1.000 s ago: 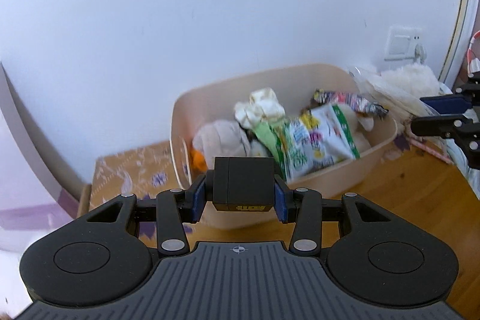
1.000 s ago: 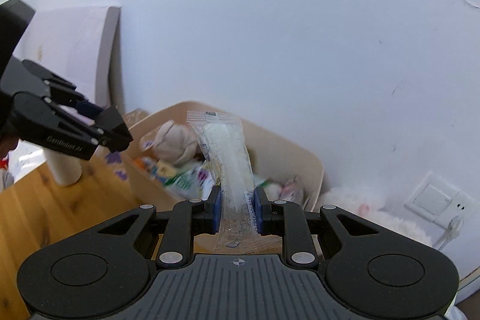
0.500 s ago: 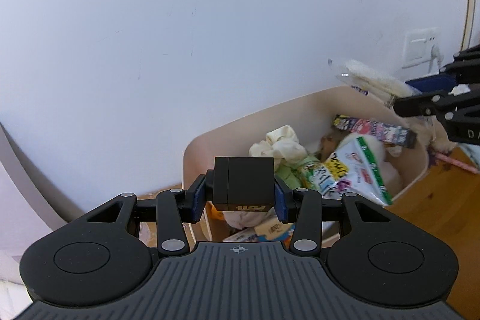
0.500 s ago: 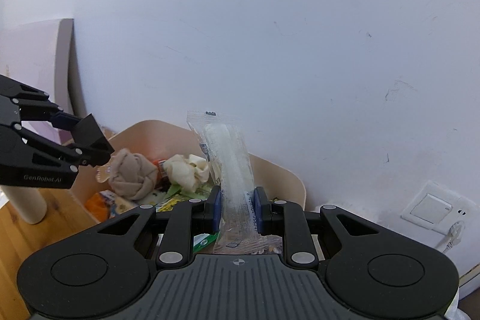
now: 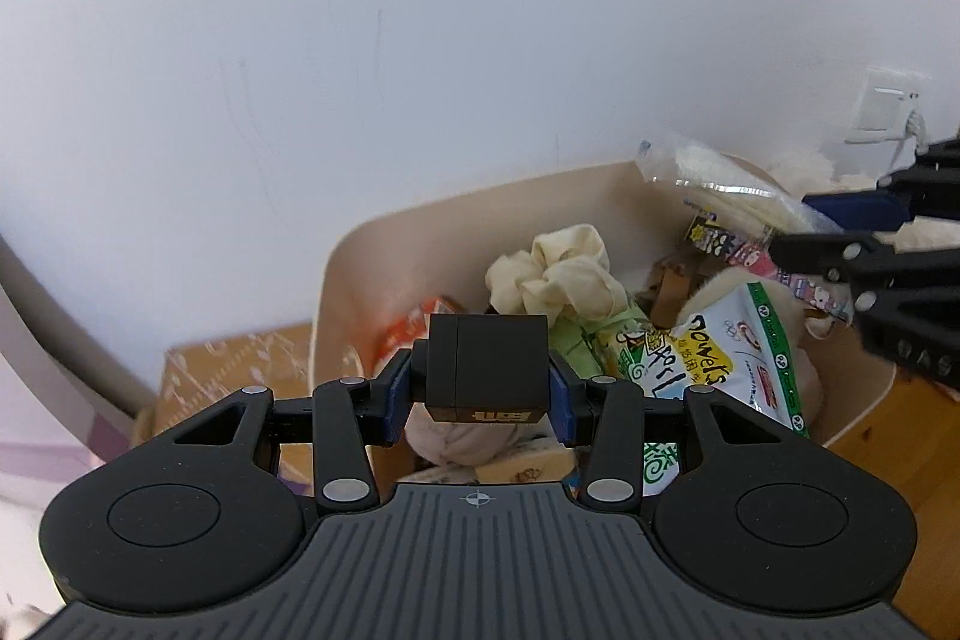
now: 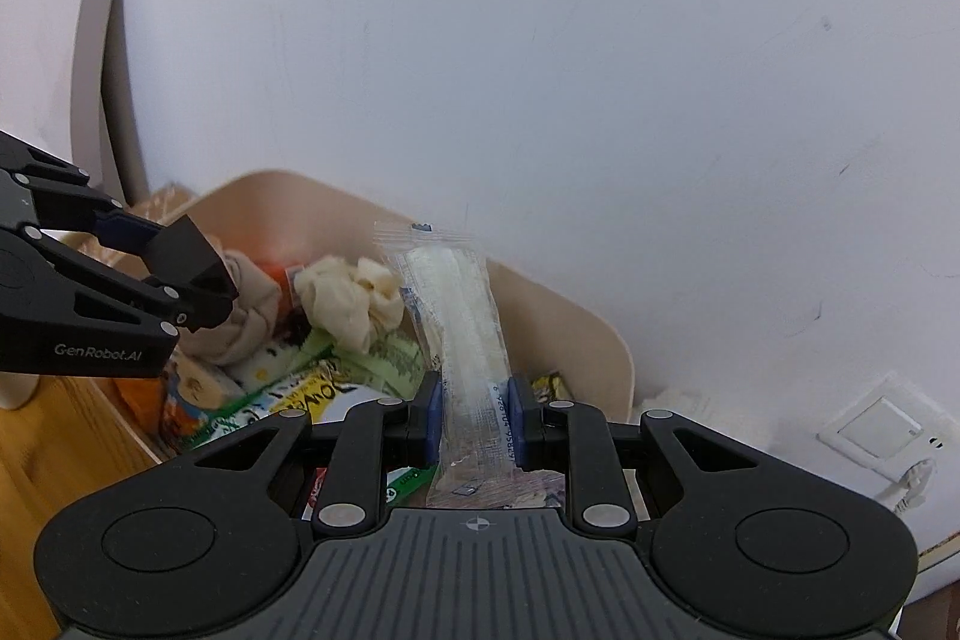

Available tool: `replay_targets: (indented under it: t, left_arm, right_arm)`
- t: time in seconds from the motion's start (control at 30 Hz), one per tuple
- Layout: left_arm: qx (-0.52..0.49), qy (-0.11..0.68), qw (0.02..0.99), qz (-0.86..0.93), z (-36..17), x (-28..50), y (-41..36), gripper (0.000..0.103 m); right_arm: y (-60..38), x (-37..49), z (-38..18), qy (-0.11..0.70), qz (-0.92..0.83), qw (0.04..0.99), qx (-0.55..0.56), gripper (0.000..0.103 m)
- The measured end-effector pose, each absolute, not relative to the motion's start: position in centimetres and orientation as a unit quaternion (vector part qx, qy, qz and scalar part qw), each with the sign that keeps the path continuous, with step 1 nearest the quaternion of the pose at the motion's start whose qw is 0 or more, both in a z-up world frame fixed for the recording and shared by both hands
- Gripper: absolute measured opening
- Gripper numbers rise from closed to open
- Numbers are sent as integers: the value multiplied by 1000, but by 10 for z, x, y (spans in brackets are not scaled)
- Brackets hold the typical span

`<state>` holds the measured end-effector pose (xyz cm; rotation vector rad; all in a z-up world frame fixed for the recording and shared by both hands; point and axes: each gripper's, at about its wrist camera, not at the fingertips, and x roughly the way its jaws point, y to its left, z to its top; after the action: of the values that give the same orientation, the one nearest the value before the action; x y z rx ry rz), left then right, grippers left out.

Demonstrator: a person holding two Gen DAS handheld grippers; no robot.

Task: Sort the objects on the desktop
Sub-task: 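Carry the wrapped item and black box to the basket and open both tools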

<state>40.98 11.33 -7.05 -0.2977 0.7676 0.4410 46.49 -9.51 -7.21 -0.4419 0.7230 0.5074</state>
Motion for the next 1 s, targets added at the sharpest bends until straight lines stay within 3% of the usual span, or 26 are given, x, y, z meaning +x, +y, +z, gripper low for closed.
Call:
replay_targets:
  t: [0.43, 0.47, 0.5, 0.57, 0.63, 0.7, 0.87, 1.0]
  left_arm:
    - [-163, 383, 884, 212, -85, 420, 115, 47]
    - [-166, 383, 884, 209, -85, 421, 115, 53]
    - [-171, 381, 885, 206, -85, 421, 116, 63]
    - [-181, 379, 884, 206, -85, 421, 117, 74]
    - [-188, 377, 882, 213, -83, 422, 119, 76]
    - [-195, 375, 880, 217, -82, 422, 121, 78]
    - [-201, 370, 879, 222, -80, 419, 124, 78]
    - [-193, 368, 882, 222, -73, 412, 121, 78]
  right_arm:
    - [-77, 473, -98, 383, 224, 864, -236, 23]
    - [-76, 473, -98, 384, 223, 865, -236, 34]
    - [-76, 472, -97, 381, 222, 866, -236, 35]
    - [-79, 470, -93, 373, 224, 870, -232, 52]
    - [-81, 467, -89, 366, 221, 874, -229, 65]
    - [-82, 466, -85, 360, 222, 878, -224, 68]
    - [-89, 457, -75, 349, 223, 889, -196, 93]
    - [-99, 450, -70, 351, 207, 898, -166, 102]
